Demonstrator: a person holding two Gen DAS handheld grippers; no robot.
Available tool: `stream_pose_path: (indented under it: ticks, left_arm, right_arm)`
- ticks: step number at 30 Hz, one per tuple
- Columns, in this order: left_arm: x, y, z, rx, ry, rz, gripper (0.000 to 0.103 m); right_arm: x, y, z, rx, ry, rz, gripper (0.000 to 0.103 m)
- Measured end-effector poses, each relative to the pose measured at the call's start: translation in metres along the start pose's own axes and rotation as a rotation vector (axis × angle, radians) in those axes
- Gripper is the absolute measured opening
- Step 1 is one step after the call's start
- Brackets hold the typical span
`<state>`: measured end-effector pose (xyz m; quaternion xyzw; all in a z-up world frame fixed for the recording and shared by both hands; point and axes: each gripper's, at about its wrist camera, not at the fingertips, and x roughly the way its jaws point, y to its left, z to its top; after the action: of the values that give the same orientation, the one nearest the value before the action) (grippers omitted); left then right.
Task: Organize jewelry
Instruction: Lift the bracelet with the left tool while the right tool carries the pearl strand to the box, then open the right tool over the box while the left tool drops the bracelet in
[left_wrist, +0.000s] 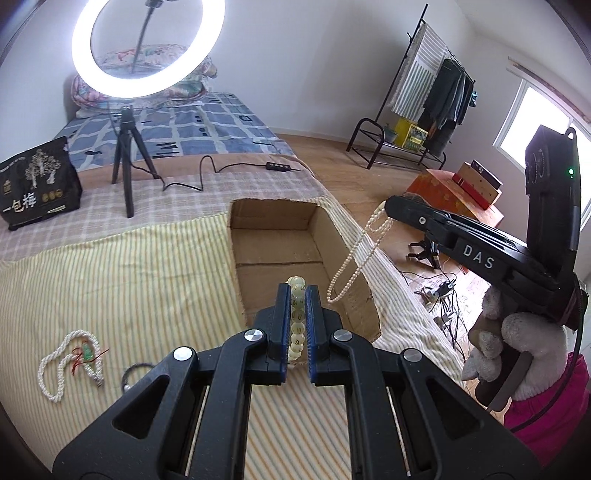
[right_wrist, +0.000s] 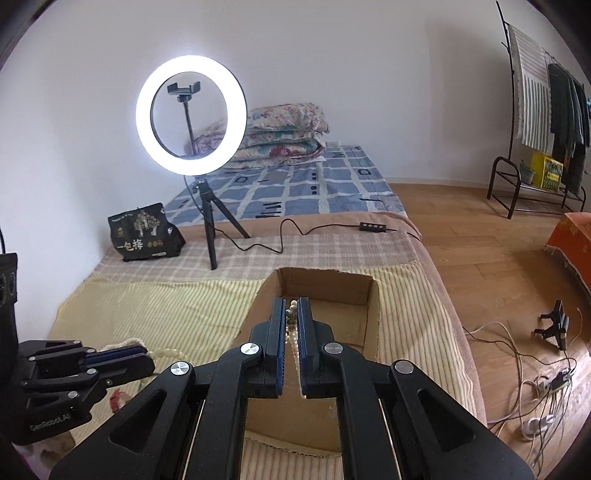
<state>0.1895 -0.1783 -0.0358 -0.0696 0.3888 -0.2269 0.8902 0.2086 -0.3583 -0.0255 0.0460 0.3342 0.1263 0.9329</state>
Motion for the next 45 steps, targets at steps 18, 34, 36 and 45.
stream_pose_path:
  ticks: [18, 34, 36, 45]
  left_arm:
    - [0.068, -0.008, -0.011, 0.018, 0.112, 0.021, 0.005]
    - [0.063, -0.006, -0.014, 0.039, 0.122, 0.036, 0.006]
    - [0.059, -0.004, -0.014, 0.04, 0.116, 0.041, 0.006]
    - [0.032, 0.006, -0.012, 0.057, 0.078, 0.066, 0.006]
  right_arm:
    - [0.053, -0.033, -0.006, 0.043, 0.078, -0.032, 0.004]
    - [0.055, -0.039, -0.009, 0.087, 0.086, -0.058, 0.03]
    - [0.053, -0.038, -0.009, 0.086, 0.083, -0.062, 0.03]
    - [0.041, -0.028, -0.009, 0.089, 0.067, -0.074, 0.031]
